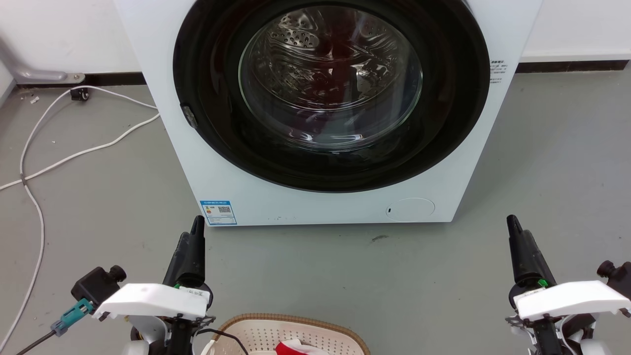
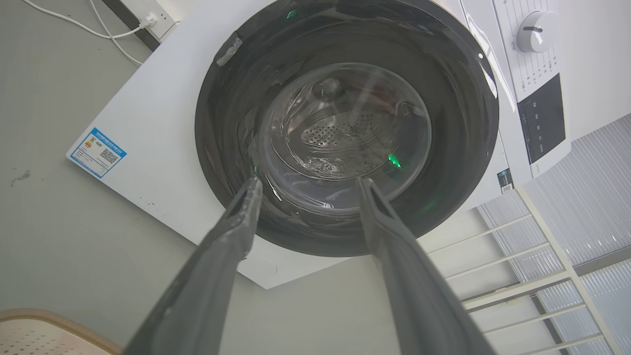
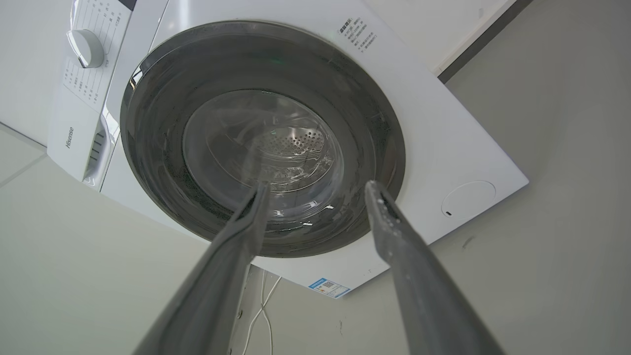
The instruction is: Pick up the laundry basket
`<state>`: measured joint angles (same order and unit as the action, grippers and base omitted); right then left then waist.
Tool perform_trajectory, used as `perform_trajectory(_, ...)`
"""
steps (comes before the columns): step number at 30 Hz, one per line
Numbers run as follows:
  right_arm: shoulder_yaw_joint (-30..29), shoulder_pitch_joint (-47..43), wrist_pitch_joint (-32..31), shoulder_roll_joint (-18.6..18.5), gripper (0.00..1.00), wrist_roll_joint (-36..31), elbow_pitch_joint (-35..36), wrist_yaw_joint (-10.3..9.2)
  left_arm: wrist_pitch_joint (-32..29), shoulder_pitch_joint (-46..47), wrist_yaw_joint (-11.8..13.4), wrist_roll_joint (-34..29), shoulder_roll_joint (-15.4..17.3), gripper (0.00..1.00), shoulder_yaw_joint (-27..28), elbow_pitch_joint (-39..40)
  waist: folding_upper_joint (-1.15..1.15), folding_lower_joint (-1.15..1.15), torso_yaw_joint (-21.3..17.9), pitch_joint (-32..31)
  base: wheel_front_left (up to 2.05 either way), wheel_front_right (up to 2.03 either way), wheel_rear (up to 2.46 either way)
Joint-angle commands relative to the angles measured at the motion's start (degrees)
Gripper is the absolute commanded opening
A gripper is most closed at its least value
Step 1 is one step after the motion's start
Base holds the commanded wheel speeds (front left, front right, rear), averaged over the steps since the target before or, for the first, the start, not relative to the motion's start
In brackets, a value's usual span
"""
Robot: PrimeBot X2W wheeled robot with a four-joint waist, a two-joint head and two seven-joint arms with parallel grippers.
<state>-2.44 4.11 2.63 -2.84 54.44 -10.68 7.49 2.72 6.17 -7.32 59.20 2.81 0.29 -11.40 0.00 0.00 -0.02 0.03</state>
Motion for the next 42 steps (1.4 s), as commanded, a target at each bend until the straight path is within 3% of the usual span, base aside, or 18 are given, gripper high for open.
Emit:
perform_trajectory(1,0.23,0.31,0.7,-0.13,1.0,-3.48,1.16,0.0,0.66,1.6,-0.13,-2.57,0.12,1.0,-0.36,1.05,0.0,0.0,-0.01,0.01,0.0,0.0,0.0)
perform_trajectory(17,1.2,-0.59,2.1,-0.12,1.0,-21.9,3.16,0.0,3.64,1.67,-0.16,-16.04,0.09,1.0,-1.7,1.35,0.0,0.0,-0.05,-0.07,0.0,0.0,0.0)
perform_trajectory(42,2.23,-1.79,1.79,-0.1,1.0,-39.7,4.2,0.0,7.45,2.05,1.32,-36.14,0.27,1.0,-3.63,-1.73,0.0,0.0,0.24,-0.17,0.0,0.0,0.0)
